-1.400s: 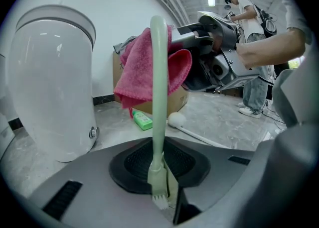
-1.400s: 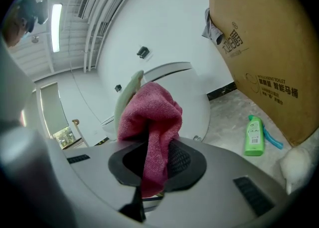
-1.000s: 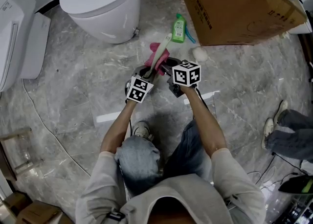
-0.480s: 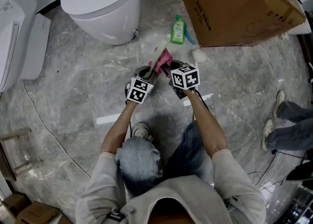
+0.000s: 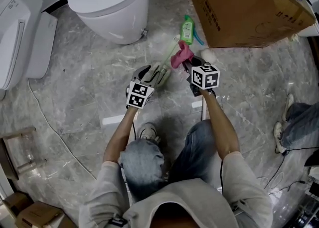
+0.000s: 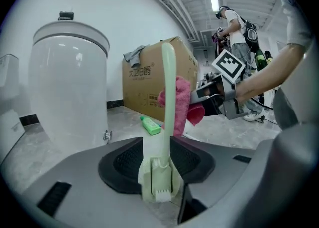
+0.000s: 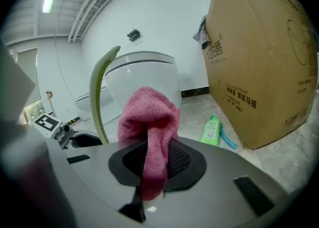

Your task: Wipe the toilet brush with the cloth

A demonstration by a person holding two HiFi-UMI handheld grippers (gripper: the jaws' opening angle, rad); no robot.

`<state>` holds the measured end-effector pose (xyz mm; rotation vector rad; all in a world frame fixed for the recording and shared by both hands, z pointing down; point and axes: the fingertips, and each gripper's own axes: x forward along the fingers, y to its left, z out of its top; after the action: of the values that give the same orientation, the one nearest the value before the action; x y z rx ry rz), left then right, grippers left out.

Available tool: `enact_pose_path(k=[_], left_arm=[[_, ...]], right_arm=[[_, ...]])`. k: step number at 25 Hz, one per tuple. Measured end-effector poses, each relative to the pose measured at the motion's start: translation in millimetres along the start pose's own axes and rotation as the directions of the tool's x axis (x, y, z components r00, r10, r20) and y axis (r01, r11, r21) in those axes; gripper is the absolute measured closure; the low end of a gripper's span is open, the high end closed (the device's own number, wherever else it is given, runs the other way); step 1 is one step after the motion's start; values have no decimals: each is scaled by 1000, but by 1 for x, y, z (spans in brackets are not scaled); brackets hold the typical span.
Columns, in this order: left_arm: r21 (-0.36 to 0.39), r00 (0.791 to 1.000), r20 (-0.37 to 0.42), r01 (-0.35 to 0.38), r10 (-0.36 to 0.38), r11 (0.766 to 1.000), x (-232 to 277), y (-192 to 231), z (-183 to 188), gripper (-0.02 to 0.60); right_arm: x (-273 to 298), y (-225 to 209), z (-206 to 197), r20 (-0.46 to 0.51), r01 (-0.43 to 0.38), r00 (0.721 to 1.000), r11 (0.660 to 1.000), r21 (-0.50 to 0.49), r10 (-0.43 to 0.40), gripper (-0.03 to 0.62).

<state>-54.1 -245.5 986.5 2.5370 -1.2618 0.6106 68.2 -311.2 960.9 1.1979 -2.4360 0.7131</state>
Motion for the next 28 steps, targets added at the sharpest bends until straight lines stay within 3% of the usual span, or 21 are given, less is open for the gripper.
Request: enact_pose_path(k=[9,13,16,22,28], left_arm=[[-112,978,55,-194,201,975,-60,78,16,420],[-162,961,75,-250,264,955,-89,94,38,518],[-215,958,67,-258,278,942,-108,95,55,553],[-271,963,6,-257,269,928,-151,79,94,563],[-301,963,10,-254,270,919,-209,59,178,563]], right_arm=[[-34,-29,20,129,128,983,991,27,-130,530],[-60,-35,23,136,195,971,981,21,-196,530],[-82,-31,32,113,210,971,978,17,-210,530],[-136,1,67,64,209,976,977,31,-210,530],[-197,56,135,46,202,978,979,3,-202,530]])
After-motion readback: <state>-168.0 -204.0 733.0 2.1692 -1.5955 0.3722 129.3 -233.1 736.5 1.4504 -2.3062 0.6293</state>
